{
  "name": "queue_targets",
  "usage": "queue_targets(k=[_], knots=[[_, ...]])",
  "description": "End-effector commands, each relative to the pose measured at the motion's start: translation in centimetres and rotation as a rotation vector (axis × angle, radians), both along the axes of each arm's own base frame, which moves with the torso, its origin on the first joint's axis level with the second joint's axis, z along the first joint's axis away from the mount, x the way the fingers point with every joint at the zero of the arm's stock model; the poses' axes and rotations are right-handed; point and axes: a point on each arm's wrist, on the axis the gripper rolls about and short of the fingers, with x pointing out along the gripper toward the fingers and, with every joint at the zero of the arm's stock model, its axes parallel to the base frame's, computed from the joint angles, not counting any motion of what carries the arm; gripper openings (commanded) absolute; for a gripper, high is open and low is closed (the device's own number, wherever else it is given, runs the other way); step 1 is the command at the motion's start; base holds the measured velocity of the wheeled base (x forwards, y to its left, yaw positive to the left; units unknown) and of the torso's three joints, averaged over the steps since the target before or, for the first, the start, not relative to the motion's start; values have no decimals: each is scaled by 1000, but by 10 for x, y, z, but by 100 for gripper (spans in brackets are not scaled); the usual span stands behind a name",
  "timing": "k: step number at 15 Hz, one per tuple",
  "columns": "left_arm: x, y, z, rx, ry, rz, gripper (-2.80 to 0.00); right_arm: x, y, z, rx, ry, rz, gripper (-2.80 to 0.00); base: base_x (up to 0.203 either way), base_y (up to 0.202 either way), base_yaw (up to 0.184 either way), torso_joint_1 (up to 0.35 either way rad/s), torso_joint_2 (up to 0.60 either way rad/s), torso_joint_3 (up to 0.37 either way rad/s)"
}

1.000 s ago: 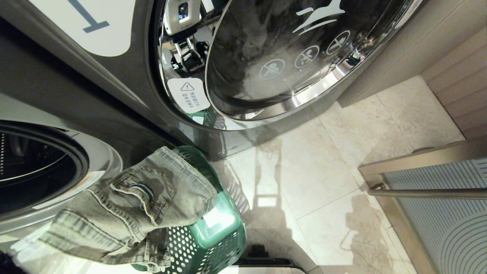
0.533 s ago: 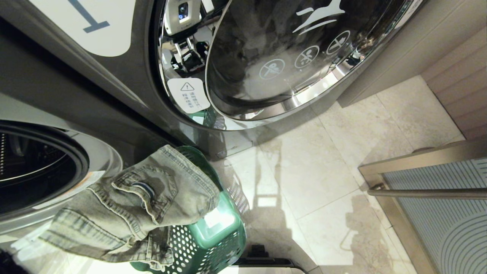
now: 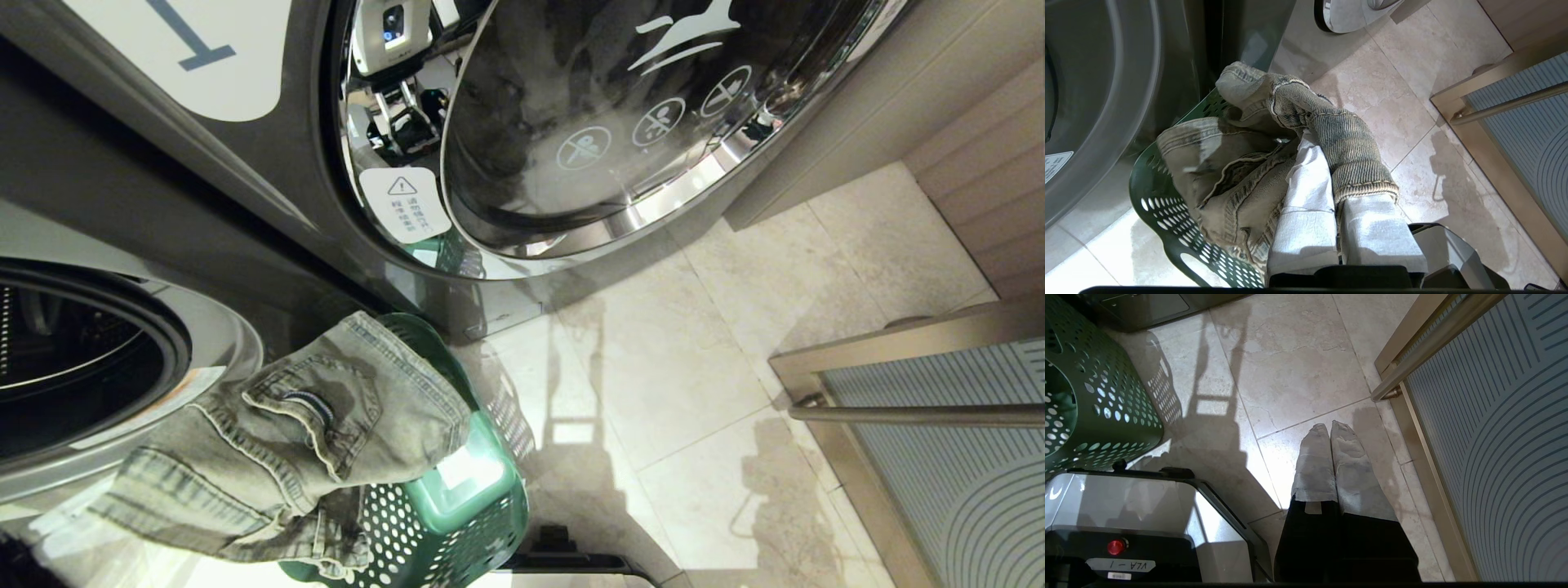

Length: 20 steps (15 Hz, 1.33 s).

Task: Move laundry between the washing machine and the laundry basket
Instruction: Pick a cloth and place it into the basket, then close the washing machine door with the left hand

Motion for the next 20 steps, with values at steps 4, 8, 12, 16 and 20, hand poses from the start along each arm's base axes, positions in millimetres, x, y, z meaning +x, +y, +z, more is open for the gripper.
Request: queue_targets(k=[4,8,12,16,20], knots=[[6,0,-2,23,17,0,0,0,0,0,-1,-1,1,-280,0,0,0,0,0,0],[10,0,-1,21,11,-6,0,0,0,0,-1,-1,1,-280,0,0,0,0,0,0],[11,0,-1,23,14,-3,0,0,0,0,-1,-1,1,-280,0,0,0,0,0,0],[12,7,6,18,-17,85,0,0,0,0,-1,-1,1,-280,0,0,0,0,0,0],[9,23,-2,11,28,328,0,0,0,0,-1,-1,1,-280,0,0,0,0,0,0]])
